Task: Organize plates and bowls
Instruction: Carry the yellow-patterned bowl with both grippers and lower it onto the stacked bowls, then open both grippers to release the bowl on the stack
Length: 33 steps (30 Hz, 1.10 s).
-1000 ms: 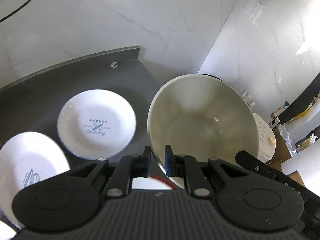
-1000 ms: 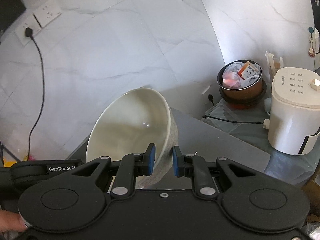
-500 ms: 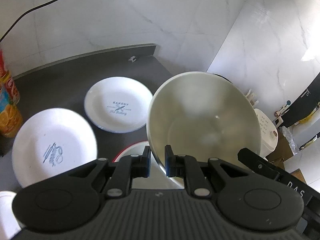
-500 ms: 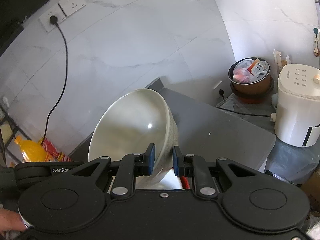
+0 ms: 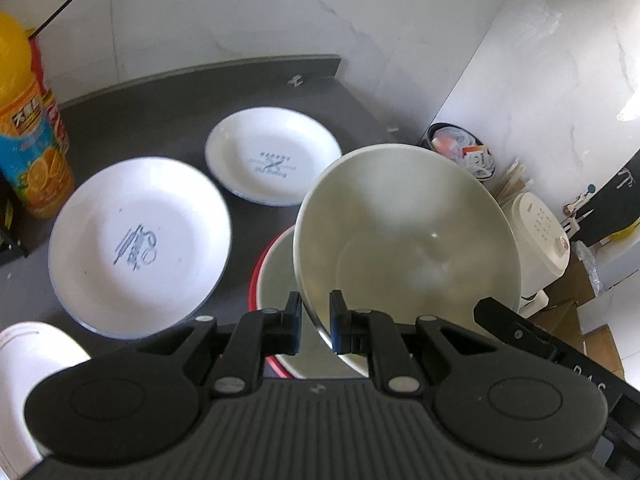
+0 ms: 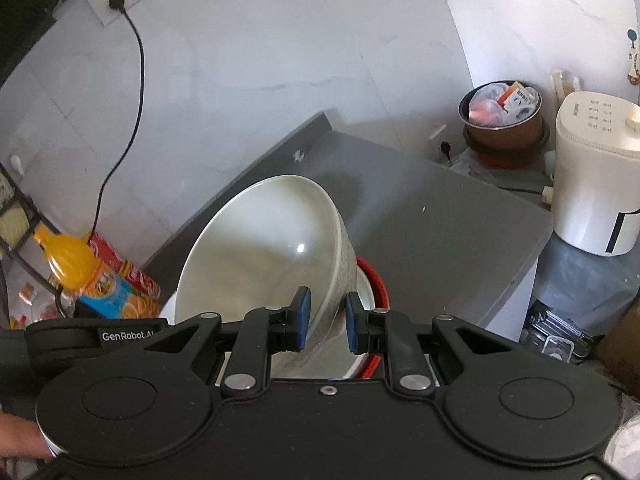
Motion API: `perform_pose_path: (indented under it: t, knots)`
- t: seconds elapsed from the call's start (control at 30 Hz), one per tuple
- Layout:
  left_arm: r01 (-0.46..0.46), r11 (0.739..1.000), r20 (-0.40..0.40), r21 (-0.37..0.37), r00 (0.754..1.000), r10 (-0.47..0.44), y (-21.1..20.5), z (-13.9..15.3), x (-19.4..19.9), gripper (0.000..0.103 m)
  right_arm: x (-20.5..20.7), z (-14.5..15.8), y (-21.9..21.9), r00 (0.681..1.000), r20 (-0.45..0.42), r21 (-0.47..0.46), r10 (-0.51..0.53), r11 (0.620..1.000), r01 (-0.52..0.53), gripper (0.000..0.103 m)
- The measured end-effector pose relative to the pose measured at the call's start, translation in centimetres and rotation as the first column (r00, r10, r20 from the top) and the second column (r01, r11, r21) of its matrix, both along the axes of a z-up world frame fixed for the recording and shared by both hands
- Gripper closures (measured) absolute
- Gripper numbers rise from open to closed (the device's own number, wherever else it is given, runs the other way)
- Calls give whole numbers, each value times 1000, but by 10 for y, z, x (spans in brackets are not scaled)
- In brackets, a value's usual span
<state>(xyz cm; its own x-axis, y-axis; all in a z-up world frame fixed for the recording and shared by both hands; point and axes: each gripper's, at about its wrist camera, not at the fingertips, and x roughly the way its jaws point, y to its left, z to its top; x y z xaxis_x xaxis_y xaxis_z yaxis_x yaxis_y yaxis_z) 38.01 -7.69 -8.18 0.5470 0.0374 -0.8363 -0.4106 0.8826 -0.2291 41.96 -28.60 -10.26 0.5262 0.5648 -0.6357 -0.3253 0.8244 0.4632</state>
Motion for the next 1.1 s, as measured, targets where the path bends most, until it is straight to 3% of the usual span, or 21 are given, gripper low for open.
perform_pose_path:
  t: [0.67,0.9,1.1]
  knots:
    - [9,1000,-82,-2,997,-9,3,-25,4,91,0,-19,13,999,-52,-62,15,998,-19,84]
    - [7,998,-101,60,995,-1,1,-25,10,89,0,-17,19,998,-57,-79,26,996,-31,80]
    - [35,997,-126,71,992,-26,0,-24,14,88,-1,-6,14,999,-37,-62,28,998,-30,80]
